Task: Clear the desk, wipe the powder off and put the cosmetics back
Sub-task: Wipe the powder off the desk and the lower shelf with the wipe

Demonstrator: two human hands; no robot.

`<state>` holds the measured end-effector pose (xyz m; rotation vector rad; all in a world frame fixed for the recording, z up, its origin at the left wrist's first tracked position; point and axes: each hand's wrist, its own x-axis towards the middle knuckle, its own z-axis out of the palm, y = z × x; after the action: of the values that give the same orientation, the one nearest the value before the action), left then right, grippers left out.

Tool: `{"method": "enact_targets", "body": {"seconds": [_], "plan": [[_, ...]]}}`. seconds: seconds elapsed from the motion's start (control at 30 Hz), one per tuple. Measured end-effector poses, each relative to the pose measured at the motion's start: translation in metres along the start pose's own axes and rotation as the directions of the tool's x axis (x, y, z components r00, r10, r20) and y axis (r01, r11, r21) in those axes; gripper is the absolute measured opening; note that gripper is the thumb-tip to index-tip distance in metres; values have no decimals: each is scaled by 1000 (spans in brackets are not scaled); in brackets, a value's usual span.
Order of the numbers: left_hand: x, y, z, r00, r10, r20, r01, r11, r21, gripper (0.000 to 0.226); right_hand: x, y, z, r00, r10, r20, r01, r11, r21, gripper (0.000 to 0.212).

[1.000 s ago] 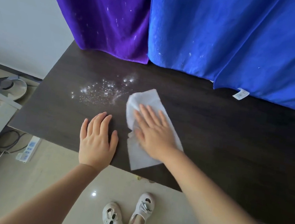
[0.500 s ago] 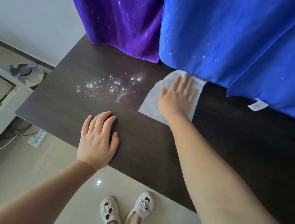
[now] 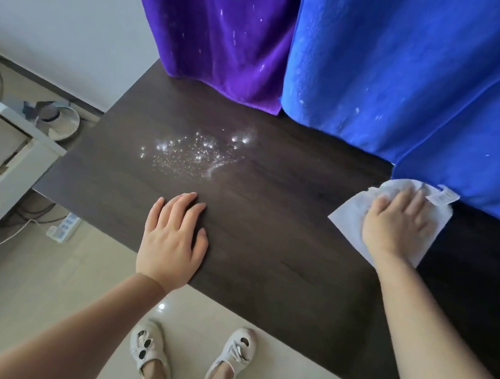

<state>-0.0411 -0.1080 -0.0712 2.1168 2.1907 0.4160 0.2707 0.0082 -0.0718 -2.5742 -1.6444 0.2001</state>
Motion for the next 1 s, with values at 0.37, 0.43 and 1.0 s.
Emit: {"method": "enact_targets", "body": {"seconds": [0.37,0.43,1.0], "plan": [[1,-7,-1,999,52,9,-51,992,-116,38,-48,-172,27,632,-743,218,762,648,0,53],[1,-9,-3,997,73,25,-68,985,-160,38,-43,-128,26,784,-601,156,612,790,-27,54],[62,-180,-44,988,-143,61,155,912,-379,49,-243,-306,69,836,-547,38,548,835,-51,58]]}}
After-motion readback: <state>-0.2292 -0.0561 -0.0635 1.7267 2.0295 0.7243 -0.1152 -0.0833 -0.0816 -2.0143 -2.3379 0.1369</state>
